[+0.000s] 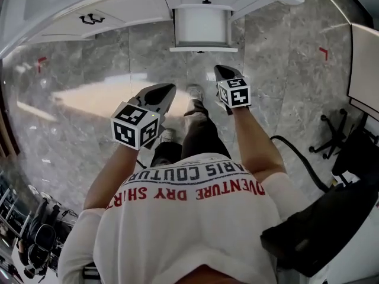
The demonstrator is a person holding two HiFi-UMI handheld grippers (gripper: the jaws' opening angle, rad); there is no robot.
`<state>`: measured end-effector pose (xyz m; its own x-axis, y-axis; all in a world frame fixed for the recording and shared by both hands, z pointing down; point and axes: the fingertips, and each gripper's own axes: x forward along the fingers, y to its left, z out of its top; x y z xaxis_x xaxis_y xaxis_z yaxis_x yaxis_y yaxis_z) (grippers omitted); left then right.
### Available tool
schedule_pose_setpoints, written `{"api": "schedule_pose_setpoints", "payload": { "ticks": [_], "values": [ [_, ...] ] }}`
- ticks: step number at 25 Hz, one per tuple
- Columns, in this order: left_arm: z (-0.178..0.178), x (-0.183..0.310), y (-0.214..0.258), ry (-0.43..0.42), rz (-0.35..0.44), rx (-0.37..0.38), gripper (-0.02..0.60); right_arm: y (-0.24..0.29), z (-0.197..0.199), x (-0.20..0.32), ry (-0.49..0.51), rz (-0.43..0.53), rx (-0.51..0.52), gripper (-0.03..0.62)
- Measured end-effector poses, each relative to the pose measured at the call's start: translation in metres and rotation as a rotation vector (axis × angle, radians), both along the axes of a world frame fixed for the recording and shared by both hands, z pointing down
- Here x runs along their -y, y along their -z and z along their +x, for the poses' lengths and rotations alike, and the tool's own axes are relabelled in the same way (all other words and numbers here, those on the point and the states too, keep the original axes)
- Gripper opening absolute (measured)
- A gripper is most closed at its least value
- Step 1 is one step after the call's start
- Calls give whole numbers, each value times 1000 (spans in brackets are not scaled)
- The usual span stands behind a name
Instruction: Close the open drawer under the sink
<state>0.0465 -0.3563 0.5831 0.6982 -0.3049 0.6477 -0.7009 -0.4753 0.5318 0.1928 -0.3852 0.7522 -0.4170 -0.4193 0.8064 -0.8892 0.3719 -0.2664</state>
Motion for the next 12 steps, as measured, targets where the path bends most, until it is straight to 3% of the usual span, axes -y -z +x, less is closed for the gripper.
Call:
{"api": "schedule_pose_setpoints", "payload": {
  "ticks": [5,12],
  "values": [
    [-1,4,-25,-26,-21,29,2,-37,-1,10,-26,-49,-4,0],
    [-10,18,-64,24,-54,42,2,-85,10,35,-29,-83,-43,0]
  ]
}}
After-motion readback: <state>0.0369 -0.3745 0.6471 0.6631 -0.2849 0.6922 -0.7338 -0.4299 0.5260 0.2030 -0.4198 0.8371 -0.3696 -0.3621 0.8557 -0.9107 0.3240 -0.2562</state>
